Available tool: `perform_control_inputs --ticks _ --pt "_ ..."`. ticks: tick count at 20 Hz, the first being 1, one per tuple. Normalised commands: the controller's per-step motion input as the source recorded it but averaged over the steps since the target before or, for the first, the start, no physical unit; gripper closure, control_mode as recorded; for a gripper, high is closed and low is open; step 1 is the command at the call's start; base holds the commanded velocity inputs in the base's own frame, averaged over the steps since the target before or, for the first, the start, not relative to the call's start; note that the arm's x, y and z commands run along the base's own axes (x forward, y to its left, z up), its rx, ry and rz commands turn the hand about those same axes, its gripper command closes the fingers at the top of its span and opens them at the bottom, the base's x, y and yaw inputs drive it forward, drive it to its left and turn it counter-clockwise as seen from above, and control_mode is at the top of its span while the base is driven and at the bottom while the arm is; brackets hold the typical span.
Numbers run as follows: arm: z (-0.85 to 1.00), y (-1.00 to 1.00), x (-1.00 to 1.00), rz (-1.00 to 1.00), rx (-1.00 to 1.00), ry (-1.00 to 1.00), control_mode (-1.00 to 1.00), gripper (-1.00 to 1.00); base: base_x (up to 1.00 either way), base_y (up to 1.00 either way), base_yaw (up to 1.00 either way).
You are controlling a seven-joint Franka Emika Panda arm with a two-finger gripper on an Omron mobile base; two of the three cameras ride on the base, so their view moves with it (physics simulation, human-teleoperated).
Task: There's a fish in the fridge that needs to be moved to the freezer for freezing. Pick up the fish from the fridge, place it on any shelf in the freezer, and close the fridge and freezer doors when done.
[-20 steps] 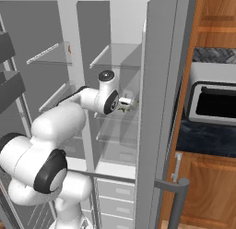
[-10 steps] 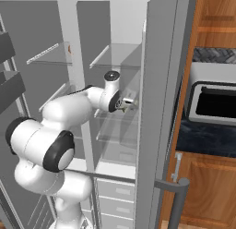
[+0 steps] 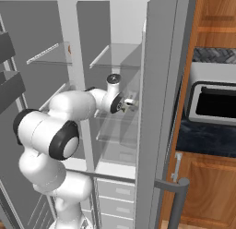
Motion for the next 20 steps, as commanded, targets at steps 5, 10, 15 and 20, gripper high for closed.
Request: perform_control_inputs --ticks 5,10,15,20 --pt "-0.06 -0.04 0.32 0.00 0.00 0.05 -1.00 -1.00 0.00 0.00 0.00" --pt "-0.02 -0.03 0.39 0.02 0.00 0.05 -1.00 -1.00 0.00 0.00 0.00" --pt "-0.14 -0.02 0.40 0.05 0.00 0.00 -1.00 -1.00 0.00 0.00 0.00" --pt "-0.42 -0.05 0.36 0.05 0.00 0.01 -1.00 -1.00 0.00 0.00 0.00"
